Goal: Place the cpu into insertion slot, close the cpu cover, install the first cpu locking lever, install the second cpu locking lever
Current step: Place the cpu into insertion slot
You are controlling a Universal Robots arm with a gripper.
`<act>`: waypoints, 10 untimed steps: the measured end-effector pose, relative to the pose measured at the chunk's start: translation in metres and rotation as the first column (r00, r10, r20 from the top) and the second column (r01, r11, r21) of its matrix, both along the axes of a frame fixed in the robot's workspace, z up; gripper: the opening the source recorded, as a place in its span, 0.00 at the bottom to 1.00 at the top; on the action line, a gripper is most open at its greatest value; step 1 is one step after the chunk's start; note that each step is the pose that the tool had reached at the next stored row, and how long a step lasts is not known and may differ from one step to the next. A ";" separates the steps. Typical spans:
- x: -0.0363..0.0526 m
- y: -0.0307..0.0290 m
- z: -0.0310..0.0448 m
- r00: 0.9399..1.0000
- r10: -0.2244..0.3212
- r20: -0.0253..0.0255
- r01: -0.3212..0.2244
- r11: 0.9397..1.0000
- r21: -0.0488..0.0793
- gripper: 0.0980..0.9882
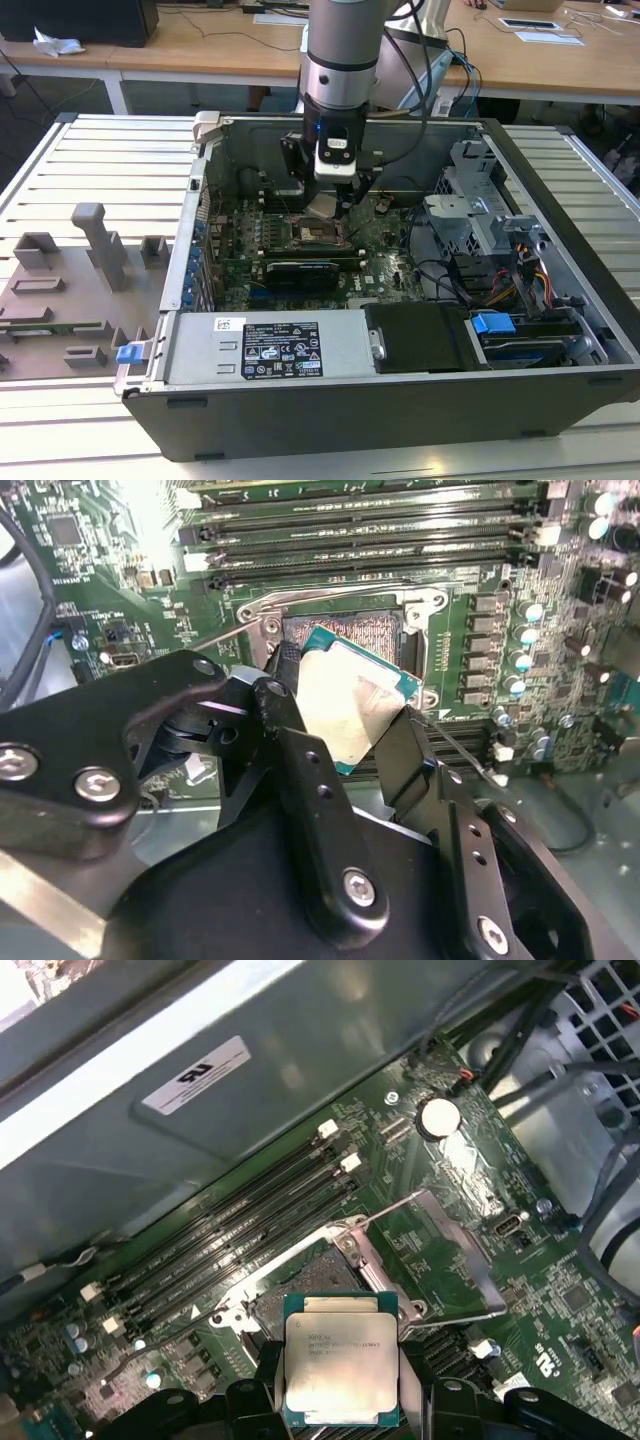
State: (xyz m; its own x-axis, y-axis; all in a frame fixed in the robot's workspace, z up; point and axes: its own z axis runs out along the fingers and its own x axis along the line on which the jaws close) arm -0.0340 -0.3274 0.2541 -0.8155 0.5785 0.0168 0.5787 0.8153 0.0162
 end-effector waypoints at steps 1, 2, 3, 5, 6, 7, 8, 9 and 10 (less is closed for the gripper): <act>0.0000 0.0000 0.0000 1.000 -0.011 0.000 0.011 1.000 0.000 0.50; 0.0000 0.0000 -0.0001 1.000 -0.024 0.000 0.024 1.000 0.000 0.50; 0.0000 0.0000 -0.0001 0.999 -0.033 0.000 0.033 0.999 0.000 0.50; 0.0000 0.0000 -0.0002 0.998 -0.056 0.000 0.056 0.998 0.000 0.50; 0.0000 0.0000 -0.0003 0.997 -0.075 0.000 0.075 0.997 0.000 0.50; 0.0000 0.0000 -0.0003 0.996 -0.084 0.000 0.084 0.996 0.000 0.50; 0.0000 0.0000 -0.0003 0.995 -0.100 0.000 0.100 0.995 -0.001 0.50; 0.0000 0.0000 -0.0004 0.993 -0.118 0.000 0.118 0.993 -0.001 0.50; 0.0000 0.0000 -0.0004 0.992 -0.126 0.000 0.126 0.992 -0.001 0.50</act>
